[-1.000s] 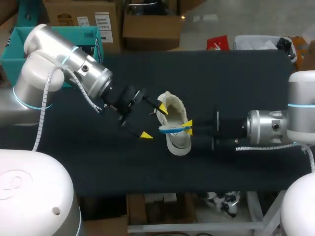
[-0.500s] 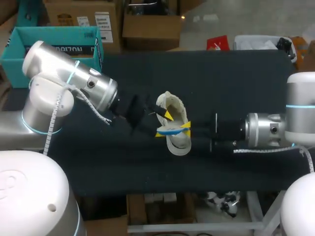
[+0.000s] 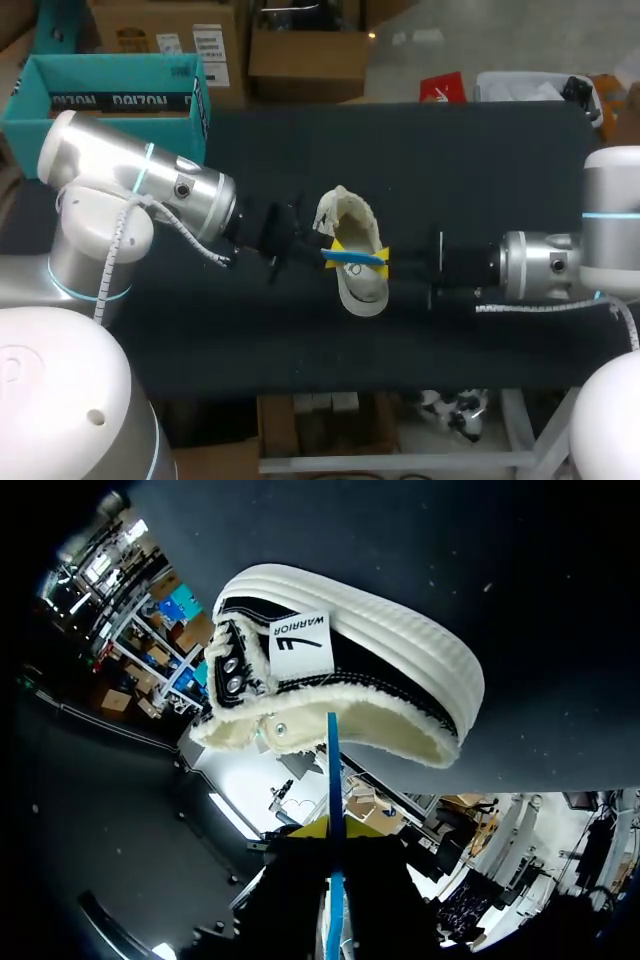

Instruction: Open the shoe tongue, take the insole out of the shoe, put the insole back into the shoe, and pack the shoe into the shoebox

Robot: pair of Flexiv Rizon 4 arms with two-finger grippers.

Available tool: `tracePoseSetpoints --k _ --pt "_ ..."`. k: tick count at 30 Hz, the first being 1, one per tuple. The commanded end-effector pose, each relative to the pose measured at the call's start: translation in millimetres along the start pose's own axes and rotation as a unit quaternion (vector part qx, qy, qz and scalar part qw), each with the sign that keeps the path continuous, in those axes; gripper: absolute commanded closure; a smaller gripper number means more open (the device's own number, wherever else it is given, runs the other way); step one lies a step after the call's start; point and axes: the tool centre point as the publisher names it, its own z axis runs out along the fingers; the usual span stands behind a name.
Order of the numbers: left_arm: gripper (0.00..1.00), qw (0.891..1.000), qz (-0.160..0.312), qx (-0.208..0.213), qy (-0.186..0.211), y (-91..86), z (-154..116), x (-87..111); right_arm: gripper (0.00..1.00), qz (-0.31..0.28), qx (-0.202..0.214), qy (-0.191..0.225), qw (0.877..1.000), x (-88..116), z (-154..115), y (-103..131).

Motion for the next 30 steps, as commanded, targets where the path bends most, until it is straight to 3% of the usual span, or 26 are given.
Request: tracePoseSetpoints --k 1,2,3,4,5,6,10,21,27,30 --pt "1.00 1.000 0.005 -0.002 -0.017 1.2 5 2.4 1.00 0.003 0.003 0.000 1.000 0 -3 1" --pt "1.00 1.000 0.009 -0.004 -0.016 1.6 6 2.5 1.00 0.003 0.002 -0.001 1.000 0 -3 1" --pt "1.00 1.000 0.011 -0.005 -0.016 2.1 7 2.6 0.86 0.003 0.000 -0.001 1.000 0 -3 1" --pt "1.00 1.000 0.012 -0.006 -0.014 2.6 7 2.2 0.56 0.003 -0.003 -0.001 1.000 0 -3 1" --pt "1.00 1.000 0.018 -0.007 -0.013 2.9 8 2.0 0.06 0.003 -0.011 0.000 1.000 0 -4 1" --pt "1.00 1.000 0.020 -0.007 -0.012 3.3 8 2.1 0.00 0.003 -0.012 0.000 1.000 -1 -4 0" --pt "1.00 0.999 0.031 -0.014 -0.002 7.8 11 1.8 0.00 0.004 -0.022 0.000 1.000 -4 -8 -3" --pt "1.00 0.997 0.065 -0.022 -0.025 16.1 14 0.9 0.00 -0.005 -0.023 -0.010 1.000 -4 -15 5" --pt "1.00 0.995 0.092 -0.035 -0.016 23.1 21 3.6 0.15 -0.014 -0.023 -0.015 1.000 -1 -15 12" --pt "1.00 0.994 0.097 -0.047 -0.011 26.2 24 2.9 0.29 -0.014 -0.024 -0.017 0.999 1 -15 14"
